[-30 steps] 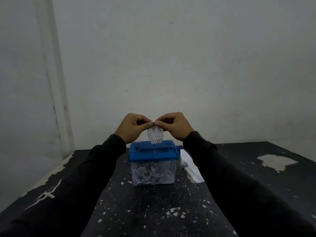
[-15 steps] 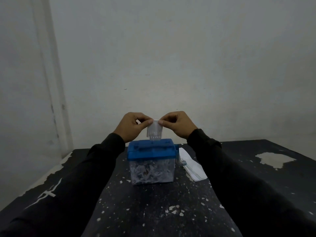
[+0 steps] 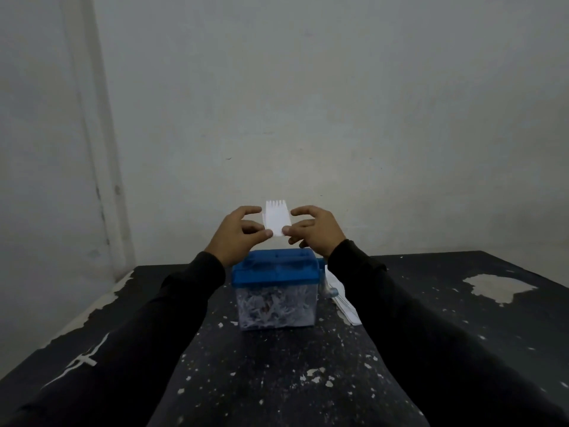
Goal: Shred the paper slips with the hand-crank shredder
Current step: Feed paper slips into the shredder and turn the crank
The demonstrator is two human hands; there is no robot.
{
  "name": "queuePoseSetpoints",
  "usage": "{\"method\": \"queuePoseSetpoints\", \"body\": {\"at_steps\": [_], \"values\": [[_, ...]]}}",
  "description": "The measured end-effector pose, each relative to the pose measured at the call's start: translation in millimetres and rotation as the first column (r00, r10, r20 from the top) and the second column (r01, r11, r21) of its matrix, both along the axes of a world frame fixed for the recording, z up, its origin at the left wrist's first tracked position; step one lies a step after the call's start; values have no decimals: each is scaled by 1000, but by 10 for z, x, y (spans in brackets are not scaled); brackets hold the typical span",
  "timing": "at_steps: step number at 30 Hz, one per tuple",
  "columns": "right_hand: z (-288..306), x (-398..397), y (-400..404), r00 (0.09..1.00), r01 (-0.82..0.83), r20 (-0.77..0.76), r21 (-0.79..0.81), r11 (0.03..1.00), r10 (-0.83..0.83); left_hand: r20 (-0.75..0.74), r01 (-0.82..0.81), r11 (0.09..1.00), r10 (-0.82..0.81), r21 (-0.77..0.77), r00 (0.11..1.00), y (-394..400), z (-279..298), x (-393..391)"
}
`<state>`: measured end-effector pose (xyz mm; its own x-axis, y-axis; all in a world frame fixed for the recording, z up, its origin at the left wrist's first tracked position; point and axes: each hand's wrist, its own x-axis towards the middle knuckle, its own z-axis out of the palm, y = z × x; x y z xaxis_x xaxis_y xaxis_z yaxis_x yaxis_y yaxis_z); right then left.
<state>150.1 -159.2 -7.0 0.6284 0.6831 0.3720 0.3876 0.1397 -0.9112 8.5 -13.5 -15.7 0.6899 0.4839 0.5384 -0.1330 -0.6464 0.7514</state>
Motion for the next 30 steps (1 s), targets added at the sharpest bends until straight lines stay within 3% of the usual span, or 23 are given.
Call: {"method": "queuePoseSetpoints", "body": {"at_steps": [2,11,17,23,27,30], "values": [[-55,-17,33,1000,0,30,-62,998,2,5,-24,999,25,-46,1000,-4,-59,20],[-186,47,151,913,50,406,-202,978,37,-103,3,993,10,119,995,140,-171,-107],[-212,19,232,854,129,518,-309,942,53,-79,-101,963,125,251,989,147,-390,-86],[-138,113,-102,838,278,544,-370,887,-36,-62,-110,959,130,261,990,203,-491,-43],[-273,156,-462,916,157,392,-555,817,90,-68,-39,981,53,191,996,128,-572,-19],[-479,178,-534,926,102,364,-504,858,103,-47,-13,986,21,164,999,143,-599,11]]}}
